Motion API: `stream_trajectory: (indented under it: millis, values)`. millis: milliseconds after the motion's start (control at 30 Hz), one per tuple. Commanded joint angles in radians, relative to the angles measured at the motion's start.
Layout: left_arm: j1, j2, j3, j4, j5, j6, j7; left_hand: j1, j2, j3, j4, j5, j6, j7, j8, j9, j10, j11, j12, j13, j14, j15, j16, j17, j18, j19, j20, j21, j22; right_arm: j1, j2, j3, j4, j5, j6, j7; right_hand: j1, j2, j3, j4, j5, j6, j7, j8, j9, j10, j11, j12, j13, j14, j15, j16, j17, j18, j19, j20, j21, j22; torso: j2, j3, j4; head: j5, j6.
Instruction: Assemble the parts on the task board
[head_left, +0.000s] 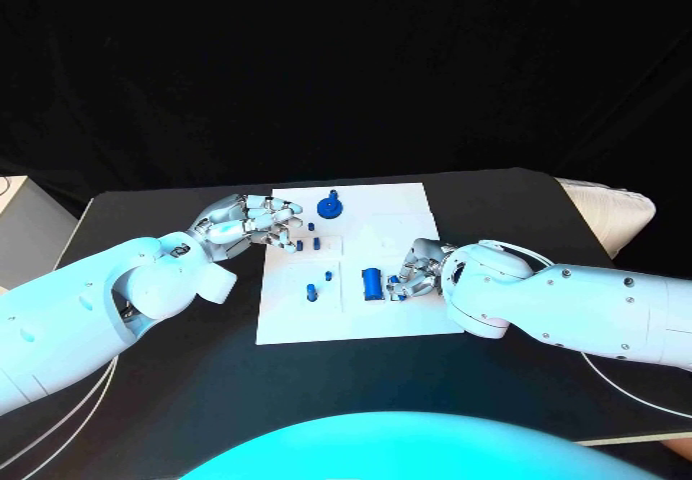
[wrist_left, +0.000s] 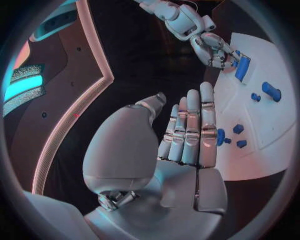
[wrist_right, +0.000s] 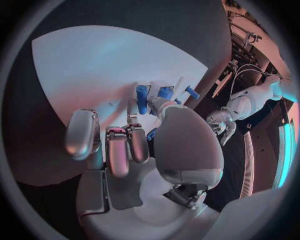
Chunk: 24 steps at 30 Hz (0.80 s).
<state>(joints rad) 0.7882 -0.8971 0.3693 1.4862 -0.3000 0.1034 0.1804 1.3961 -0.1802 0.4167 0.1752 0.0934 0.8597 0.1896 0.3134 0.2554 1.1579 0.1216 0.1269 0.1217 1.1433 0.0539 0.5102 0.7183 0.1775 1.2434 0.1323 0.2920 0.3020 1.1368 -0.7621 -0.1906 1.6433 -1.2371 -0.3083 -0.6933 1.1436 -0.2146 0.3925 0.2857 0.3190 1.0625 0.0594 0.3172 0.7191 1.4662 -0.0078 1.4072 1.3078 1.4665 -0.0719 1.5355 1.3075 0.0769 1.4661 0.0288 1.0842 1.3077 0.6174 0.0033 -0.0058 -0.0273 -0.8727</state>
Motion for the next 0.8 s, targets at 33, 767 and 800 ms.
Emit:
stream_trajectory:
  millis: [33, 767, 800]
  values:
    - [-0.001, 0.001, 0.000, 0.002, -0.006, 0.020, 0.002, -0.003, 0.010, -0.001, 0.004, 0.000, -0.005, 0.000, -0.004, -0.001, -0.009, 0.000, 0.003, 0.001, -0.008, -0.002, 0.004, 0.002, -0.004, -0.005, 0.000, 0.004, 0.001, -0.001, 0.000, 0.000, 0.000, -0.012, 0.008, 0.004, -0.003, 0.004, -0.001, -0.001, -0.006, -0.006, -0.003, 0.005, 0.001, 0.011, -0.009, -0.003, 0.138, 0.094, -0.009, 0.002, 0.224, -0.003, 0.058, -0.004, -0.003, 0.156, 0.000, 0.0002, -0.0004, -0.001, 0.000]
    - [-0.001, 0.003, -0.001, 0.000, -0.012, 0.022, 0.000, -0.004, 0.011, -0.001, 0.005, 0.000, -0.006, 0.000, -0.005, -0.001, -0.012, 0.001, 0.004, 0.002, -0.015, -0.001, 0.004, 0.003, -0.004, -0.011, 0.001, 0.003, 0.002, -0.001, -0.001, 0.000, -0.008, -0.013, -0.010, 0.003, -0.092, 0.019, -0.034, 0.007, -0.018, -0.013, 0.000, 0.016, 0.001, 0.008, -0.006, -0.008, 0.135, 0.093, -0.007, -0.001, 0.221, -0.001, 0.058, -0.003, -0.016, 0.155, 0.000, -0.0002, 0.0005, -0.002, 0.000]
    - [-0.001, 0.003, -0.001, 0.000, -0.012, 0.022, 0.000, -0.004, 0.011, -0.001, 0.005, 0.000, -0.006, 0.000, -0.005, -0.001, -0.012, 0.001, 0.004, 0.002, -0.015, -0.001, 0.004, 0.003, -0.004, -0.011, 0.001, 0.003, 0.002, -0.001, -0.001, 0.000, -0.007, -0.014, -0.011, 0.003, -0.092, 0.019, -0.034, 0.007, -0.018, -0.013, 0.000, 0.016, 0.001, 0.008, -0.006, -0.008, 0.135, 0.093, -0.007, -0.001, 0.221, -0.001, 0.058, -0.003, -0.016, 0.155, 0.000, -0.0001, 0.0003, -0.002, 0.000]
